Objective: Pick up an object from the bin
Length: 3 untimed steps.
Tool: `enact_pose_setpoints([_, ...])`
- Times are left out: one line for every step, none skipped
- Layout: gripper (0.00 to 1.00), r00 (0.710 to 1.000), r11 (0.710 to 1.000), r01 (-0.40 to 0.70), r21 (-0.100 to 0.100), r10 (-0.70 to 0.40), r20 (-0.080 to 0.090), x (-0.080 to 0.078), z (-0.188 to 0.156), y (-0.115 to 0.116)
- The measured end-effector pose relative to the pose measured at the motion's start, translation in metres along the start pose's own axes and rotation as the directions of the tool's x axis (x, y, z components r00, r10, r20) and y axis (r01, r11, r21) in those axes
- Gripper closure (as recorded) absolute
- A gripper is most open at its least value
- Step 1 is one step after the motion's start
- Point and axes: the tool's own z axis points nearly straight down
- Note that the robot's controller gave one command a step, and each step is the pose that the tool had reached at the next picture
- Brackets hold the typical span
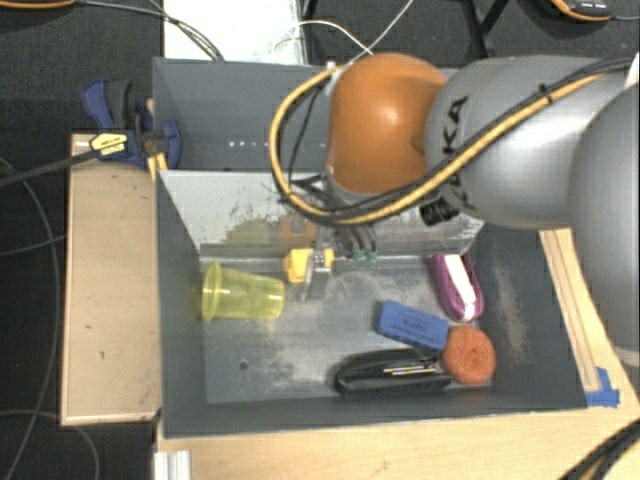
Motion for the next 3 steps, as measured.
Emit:
enact_pose_setpoints([0.00,1.000,1.000,-0.006,-0.001,0.006,0.008,-0.002,-0.005,-0.001])
enact_pose_setpoints([0.00,0.972,0.972,0.234,-0.002,-0.234,-0.003,0.021,0.125,0.087])
enact_pose_setpoints([0.00,0.919,0.919,0.393,0.001,-0.393,0.012,0.035,0.032,0.102])
